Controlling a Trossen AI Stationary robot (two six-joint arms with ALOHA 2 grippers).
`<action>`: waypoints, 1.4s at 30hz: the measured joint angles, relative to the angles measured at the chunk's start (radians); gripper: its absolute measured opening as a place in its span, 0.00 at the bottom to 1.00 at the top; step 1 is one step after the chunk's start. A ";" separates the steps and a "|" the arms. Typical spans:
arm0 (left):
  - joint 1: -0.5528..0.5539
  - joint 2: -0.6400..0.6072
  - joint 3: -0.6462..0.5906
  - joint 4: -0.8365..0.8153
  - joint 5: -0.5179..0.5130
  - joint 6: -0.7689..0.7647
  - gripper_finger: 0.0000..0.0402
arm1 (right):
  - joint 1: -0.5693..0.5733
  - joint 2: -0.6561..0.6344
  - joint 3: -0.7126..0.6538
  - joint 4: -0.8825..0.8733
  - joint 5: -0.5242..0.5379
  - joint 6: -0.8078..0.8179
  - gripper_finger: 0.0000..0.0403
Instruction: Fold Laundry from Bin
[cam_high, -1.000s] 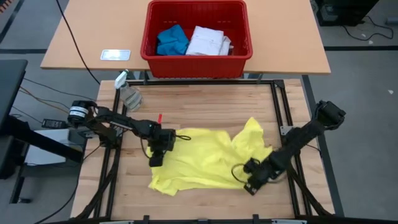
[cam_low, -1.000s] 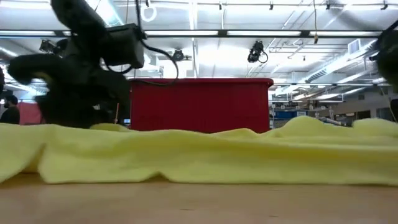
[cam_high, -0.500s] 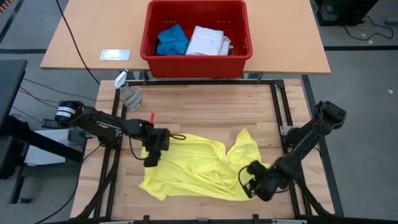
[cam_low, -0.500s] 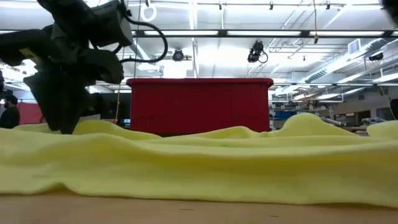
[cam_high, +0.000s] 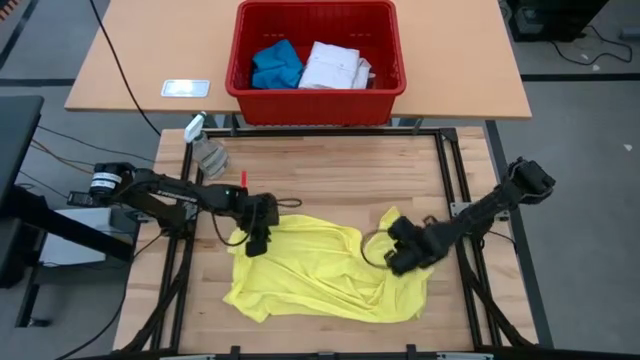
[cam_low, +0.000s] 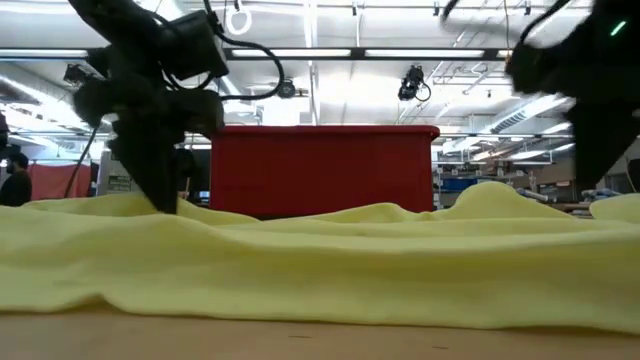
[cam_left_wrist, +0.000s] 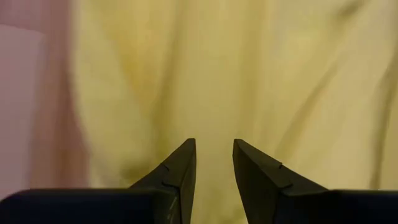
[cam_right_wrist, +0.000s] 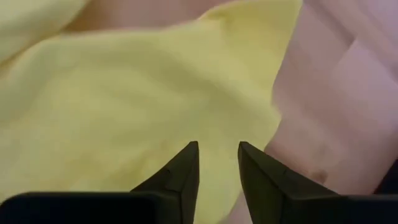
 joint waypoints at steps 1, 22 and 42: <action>0.018 0.007 0.000 0.019 -0.003 -0.006 0.28 | -0.049 0.000 -0.034 0.056 -0.004 -0.049 0.31; 0.007 0.125 0.006 -0.076 -0.025 -0.327 0.28 | -0.804 -0.069 -0.308 0.391 0.026 -0.446 0.13; 0.089 0.051 0.119 0.018 -0.051 -0.215 0.27 | -0.566 -0.365 -0.304 0.426 -0.238 -0.328 0.13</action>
